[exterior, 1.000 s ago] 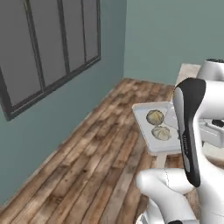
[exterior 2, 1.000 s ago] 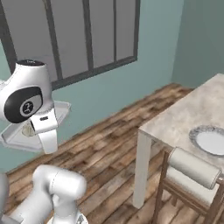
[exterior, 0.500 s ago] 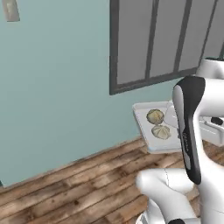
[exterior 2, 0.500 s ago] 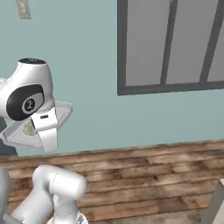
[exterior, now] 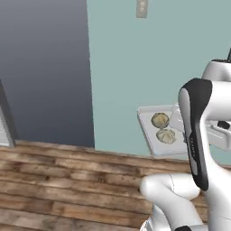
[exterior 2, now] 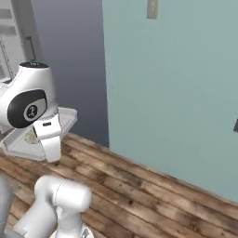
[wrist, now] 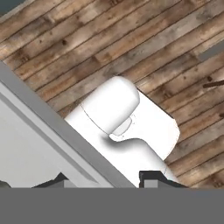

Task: Place two dumplings into each of the tupperware containers and then place the containers in the fridge.

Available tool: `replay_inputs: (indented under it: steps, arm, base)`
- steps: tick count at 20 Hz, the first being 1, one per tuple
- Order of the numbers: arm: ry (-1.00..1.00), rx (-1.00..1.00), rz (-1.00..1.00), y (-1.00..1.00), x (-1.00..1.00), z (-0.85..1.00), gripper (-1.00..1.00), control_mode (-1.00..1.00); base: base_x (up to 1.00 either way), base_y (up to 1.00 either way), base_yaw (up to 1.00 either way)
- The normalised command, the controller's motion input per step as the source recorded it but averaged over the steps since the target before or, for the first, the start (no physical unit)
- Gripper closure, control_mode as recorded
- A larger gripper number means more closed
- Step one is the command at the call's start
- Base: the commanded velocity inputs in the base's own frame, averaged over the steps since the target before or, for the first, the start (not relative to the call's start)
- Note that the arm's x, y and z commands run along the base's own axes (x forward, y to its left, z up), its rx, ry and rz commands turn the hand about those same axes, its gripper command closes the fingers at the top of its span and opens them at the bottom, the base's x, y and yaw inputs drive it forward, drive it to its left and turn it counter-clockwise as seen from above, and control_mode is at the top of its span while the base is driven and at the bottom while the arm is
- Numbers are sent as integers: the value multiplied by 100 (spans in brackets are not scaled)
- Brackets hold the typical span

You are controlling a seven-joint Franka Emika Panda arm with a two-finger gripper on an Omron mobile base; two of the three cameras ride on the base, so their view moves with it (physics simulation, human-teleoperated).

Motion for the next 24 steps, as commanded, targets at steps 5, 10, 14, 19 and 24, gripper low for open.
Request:
replay_inputs:
  steps: [5,10,14,19,24]
  arm:
    - [0,0,0,0,0,0,100,100]
    - [0,0,0,0,0,0,100,100]
    - [0,0,0,0,0,0,100,100]
    - [0,0,0,0,0,0,100,100]
    - [0,0,0,0,0,0,100,100]
  base:
    - [0,0,100]
    - [76,-1,73]
    - [100,-17,51]
    - [100,-42,24]
    - [100,-20,12]
